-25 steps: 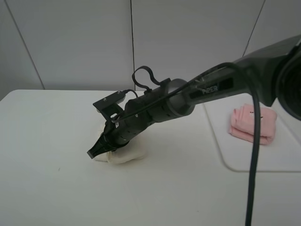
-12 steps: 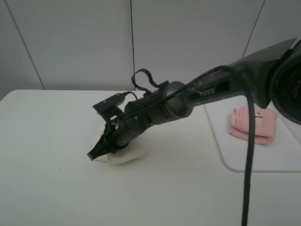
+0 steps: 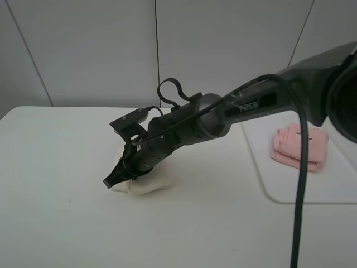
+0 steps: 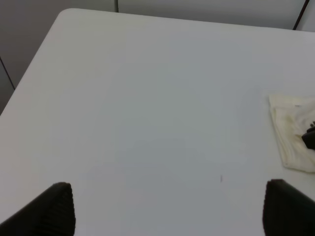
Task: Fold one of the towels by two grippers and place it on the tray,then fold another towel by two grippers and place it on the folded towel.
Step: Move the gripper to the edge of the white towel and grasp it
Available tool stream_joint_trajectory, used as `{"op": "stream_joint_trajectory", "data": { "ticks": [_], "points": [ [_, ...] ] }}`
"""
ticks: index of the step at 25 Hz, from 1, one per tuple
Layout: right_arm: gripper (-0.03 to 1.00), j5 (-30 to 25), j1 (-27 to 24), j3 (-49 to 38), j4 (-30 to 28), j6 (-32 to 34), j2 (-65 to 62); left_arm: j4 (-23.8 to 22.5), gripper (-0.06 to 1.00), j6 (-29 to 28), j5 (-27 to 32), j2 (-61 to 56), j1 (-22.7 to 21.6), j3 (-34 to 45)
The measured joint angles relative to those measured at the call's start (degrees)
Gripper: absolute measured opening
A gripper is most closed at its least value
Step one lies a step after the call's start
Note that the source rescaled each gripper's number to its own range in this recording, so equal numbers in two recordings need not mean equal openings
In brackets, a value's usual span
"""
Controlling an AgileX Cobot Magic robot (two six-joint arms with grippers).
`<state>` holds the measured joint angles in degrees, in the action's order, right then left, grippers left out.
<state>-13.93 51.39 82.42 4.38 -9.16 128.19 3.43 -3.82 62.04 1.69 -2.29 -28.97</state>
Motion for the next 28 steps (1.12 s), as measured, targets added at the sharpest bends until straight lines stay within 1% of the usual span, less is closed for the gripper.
{"op": "stream_joint_trajectory", "data": {
  "ticks": [1,3,8,9,11,13,19,21,23,28],
  "points": [
    [0.02,-0.08,0.00,0.00,0.00,0.00,-0.11,0.00,0.93,0.00,0.00,0.00,0.00,0.00],
    [0.09,-0.13,0.00,0.00,0.00,0.00,-0.16,0.00,0.93,0.00,0.00,0.00,0.00,0.00],
    [0.46,0.59,0.00,0.00,0.00,0.00,-0.16,0.00,0.93,0.00,0.00,0.00,0.00,0.00],
    [0.52,0.86,0.00,0.00,0.00,0.00,-0.16,0.00,0.93,0.00,0.00,0.00,0.00,0.00],
    [0.58,1.06,0.00,0.00,0.00,0.00,-0.42,0.00,0.93,0.00,0.00,0.00,0.00,0.00],
    [0.61,1.01,0.00,0.00,0.00,0.00,-1.02,0.00,0.93,0.00,0.00,0.00,0.00,0.00],
    [0.66,1.09,0.06,0.00,-0.18,0.00,-4.70,0.00,0.93,0.00,0.00,0.00,0.00,0.00],
    [0.67,0.34,0.11,0.00,-0.18,0.00,-6.65,0.00,0.93,0.00,0.00,0.00,0.00,0.00],
    [0.68,-1.38,0.17,0.06,-0.29,0.00,-8.82,0.00,0.93,0.00,0.00,0.00,0.00,0.00],
    [0.68,-8.34,-1.24,0.19,-1.25,1.06,-14.14,0.00,0.93,0.00,0.00,0.00,0.00,0.00]
  ]
}}
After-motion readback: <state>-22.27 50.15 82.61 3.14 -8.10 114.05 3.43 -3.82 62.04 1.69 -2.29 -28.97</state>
